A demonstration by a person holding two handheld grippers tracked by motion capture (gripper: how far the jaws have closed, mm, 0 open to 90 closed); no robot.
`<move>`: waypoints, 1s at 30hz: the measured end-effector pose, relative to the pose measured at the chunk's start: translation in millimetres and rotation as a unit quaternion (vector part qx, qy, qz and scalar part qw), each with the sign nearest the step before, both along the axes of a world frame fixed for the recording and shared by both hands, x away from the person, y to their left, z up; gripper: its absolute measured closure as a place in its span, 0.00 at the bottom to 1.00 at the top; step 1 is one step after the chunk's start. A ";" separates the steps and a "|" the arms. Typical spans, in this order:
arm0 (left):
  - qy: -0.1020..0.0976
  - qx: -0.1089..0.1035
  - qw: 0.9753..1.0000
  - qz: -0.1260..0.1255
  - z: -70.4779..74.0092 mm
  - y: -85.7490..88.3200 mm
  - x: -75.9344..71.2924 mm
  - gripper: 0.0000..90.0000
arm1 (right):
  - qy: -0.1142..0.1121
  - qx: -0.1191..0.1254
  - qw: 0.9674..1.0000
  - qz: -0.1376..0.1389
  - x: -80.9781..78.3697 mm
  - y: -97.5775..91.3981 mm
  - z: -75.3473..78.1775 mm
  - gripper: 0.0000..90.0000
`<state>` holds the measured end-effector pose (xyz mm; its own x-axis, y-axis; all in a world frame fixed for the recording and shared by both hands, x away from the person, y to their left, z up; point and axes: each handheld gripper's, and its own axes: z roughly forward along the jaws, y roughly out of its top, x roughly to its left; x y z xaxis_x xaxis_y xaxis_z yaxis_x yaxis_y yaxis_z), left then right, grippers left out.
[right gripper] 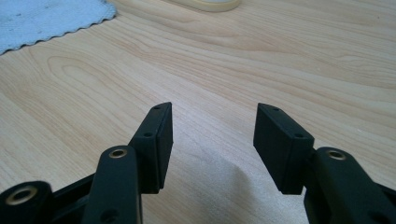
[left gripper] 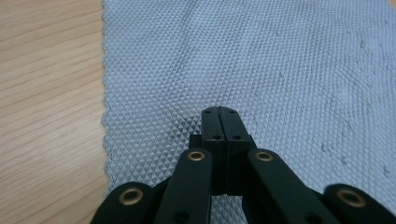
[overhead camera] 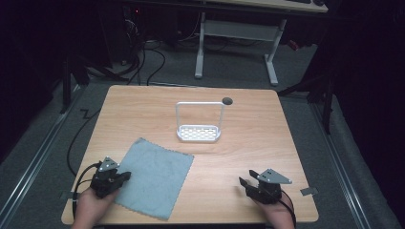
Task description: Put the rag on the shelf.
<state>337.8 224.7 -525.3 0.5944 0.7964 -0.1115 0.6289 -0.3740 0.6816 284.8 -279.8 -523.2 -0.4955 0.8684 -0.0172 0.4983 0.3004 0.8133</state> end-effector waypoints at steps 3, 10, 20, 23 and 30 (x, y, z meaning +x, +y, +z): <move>0.004 -0.007 1.000 -0.022 -0.2 -11.2 -4.1 1.00 | -0.001 -0.003 1.000 0.006 -1.3 3.4 0.1 0.55; 0.009 -0.010 0.995 -0.099 0.7 -57.0 -20.5 1.00 | 0.003 -0.011 1.000 0.020 0.0 15.3 -1.3 0.63; -0.035 -0.011 0.993 -0.108 4.6 -79.1 -28.4 0.91 | 0.013 0.007 0.996 0.088 4.0 69.7 4.2 0.80; -0.031 0.012 0.995 -0.091 0.2 -74.6 -23.7 0.92 | 0.018 -0.007 0.993 0.120 6.4 94.0 1.7 0.91; -0.015 -0.008 0.994 -0.112 -1.2 -78.9 -26.9 0.94 | 0.043 -0.040 0.988 0.144 10.0 111.8 -8.4 1.00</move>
